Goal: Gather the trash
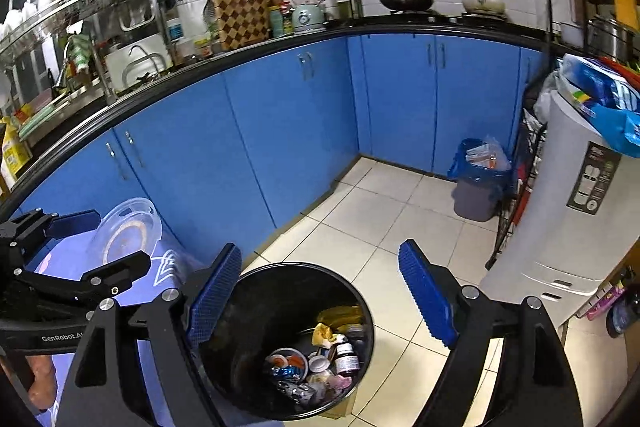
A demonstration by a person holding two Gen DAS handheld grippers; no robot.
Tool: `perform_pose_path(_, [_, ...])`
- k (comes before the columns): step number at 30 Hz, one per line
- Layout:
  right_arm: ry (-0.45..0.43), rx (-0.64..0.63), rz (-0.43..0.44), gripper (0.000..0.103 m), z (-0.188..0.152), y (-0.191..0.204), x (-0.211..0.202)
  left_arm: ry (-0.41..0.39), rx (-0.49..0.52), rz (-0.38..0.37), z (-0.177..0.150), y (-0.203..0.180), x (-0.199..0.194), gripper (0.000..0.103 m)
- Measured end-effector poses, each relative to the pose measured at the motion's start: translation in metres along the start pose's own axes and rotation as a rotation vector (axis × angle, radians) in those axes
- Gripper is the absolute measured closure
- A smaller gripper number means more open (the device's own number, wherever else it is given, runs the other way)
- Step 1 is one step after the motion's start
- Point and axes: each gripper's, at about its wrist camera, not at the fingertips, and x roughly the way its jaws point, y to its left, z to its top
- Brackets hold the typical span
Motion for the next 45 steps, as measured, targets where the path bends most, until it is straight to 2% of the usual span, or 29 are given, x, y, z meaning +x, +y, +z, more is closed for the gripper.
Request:
perform_pose_path(6, [-0.009,0.041,-0.013,0.024,0.0,-0.019,-0.006,0.005,0.01,-0.046,0.007,-0.012,0.004,0.015])
perform_pose_path(9, [-0.006,0.063,-0.015,0.024,-0.002,-0.026,-0.007,0.004,0.014,-0.044,0.008,-0.015,0.005,0.007])
perform_pose_path(12, [-0.003,0.066,-0.02,0.024,-0.003,-0.028,-0.006,0.011,0.006,-0.048,0.009,-0.015,0.006,0.004])
perform_pose_path(31, [0.003,0.042,-0.01,0.024,-0.002,-0.02,-0.013,0.024,-0.018,-0.047,0.003,-0.005,-0.001,0.004])
perform_pose_path(45, [0.012,0.033,-0.011,0.024,-0.004,-0.012,-0.016,0.012,0.016,-0.036,0.001,-0.011,-0.006,0.004])
